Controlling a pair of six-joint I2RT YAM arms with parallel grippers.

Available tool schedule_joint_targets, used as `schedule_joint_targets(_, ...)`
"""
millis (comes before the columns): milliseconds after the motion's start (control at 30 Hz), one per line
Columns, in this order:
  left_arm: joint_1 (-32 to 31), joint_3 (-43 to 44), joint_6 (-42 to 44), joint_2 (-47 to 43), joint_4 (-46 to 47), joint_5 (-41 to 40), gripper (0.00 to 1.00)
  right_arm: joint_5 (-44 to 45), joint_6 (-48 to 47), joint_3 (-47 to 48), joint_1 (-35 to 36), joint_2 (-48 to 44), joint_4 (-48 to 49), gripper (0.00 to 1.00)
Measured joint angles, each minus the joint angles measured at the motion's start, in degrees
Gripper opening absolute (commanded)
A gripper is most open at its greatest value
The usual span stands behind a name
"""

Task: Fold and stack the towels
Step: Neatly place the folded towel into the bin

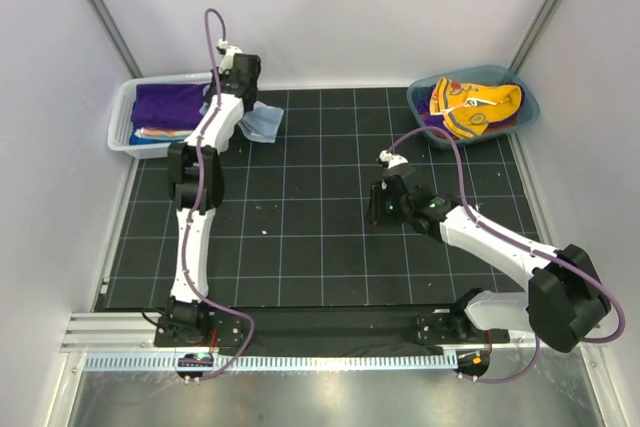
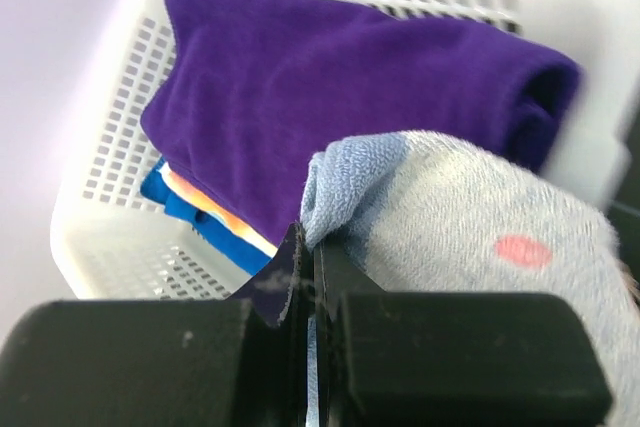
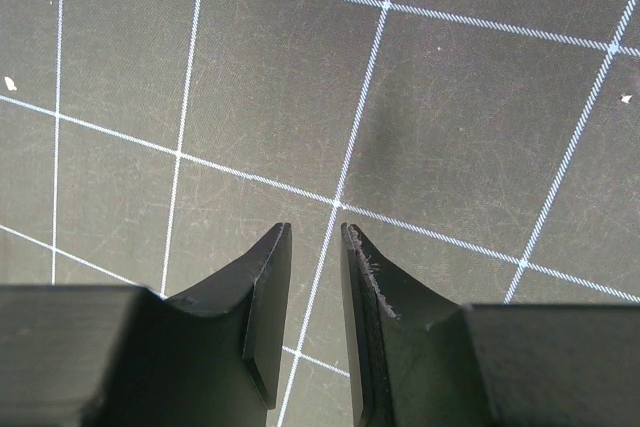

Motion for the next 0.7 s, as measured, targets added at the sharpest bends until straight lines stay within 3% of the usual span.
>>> schedule_joint_targets(333,5.07,-8.46,0.13,-4.24,8.59,4.39,0.0,-0.96,0.0,-0.11,0.0,0.02,0.02,0.34)
schedule_joint_targets(700,4.87,-9.4,-3.98,-5.16,9.77,10.8,0.0,-1.92,0.0,-0.39,0.0,0.9,1.09,0.33)
